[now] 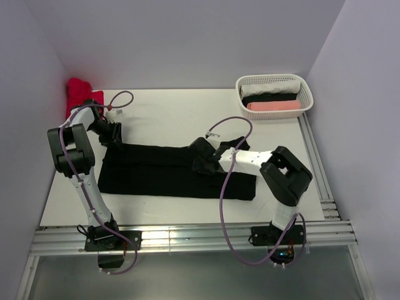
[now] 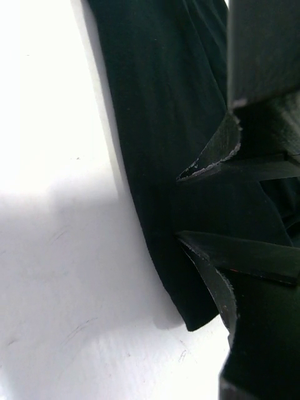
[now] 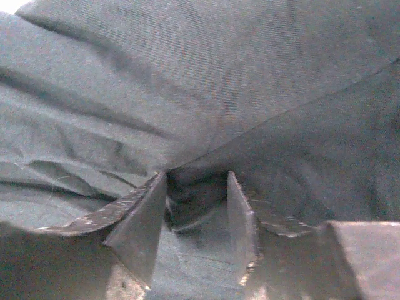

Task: Roll the t-shirts
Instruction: Fold the tshirt

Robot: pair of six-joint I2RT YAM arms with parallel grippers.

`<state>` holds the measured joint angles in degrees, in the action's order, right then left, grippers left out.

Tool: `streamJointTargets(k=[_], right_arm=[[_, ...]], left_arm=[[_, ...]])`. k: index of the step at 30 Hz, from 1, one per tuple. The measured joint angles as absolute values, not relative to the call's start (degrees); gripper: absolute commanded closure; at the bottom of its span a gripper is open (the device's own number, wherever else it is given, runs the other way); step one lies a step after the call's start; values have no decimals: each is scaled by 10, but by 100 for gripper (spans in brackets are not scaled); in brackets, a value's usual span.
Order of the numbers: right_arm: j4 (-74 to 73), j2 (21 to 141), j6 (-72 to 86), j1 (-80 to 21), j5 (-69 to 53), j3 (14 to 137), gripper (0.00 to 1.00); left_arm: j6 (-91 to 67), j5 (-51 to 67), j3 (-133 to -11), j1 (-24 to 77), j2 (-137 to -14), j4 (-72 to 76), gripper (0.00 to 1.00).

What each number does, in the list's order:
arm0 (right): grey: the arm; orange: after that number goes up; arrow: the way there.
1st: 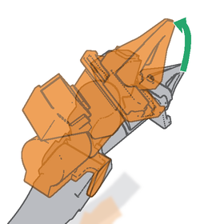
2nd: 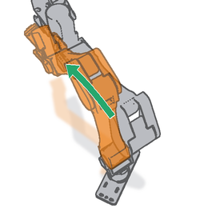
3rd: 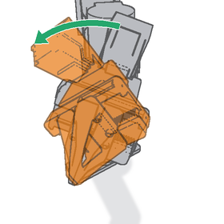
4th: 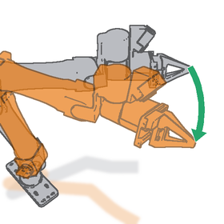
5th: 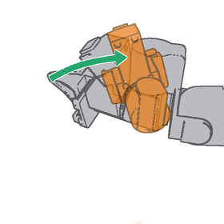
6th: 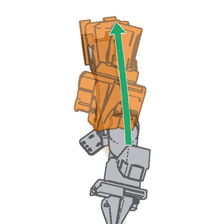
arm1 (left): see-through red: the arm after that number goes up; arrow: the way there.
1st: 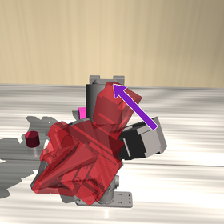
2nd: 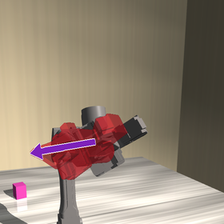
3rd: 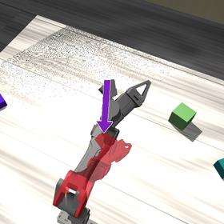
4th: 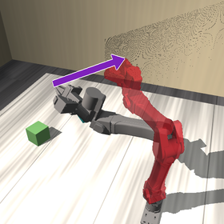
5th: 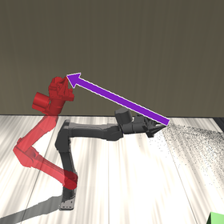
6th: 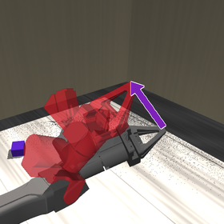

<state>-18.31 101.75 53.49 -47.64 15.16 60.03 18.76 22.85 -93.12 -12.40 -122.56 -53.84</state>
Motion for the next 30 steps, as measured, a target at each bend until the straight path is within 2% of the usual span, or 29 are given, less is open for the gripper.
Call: streamJointTargets(k=[5, 11, 20, 25, 30], right_arm=[[-175, 1016, 528, -480, 154, 600, 38], [-224, 963, 529, -469, 169, 573, 36], [-298, 769, 531, -365, 214, 522, 33], [-316, 742, 524, -324, 218, 463, 23], [-309, 742, 505, -299, 205, 414, 19]], left_arm=[[176, 223, -941, -123, -1232, -544, 57], [176, 223, -941, -120, -1229, -545, 52], [203, 222, -941, -119, -1197, -514, 48], [219, 224, -934, -119, -1155, -509, 48], [234, 230, -916, -119, -1119, -504, 48]])
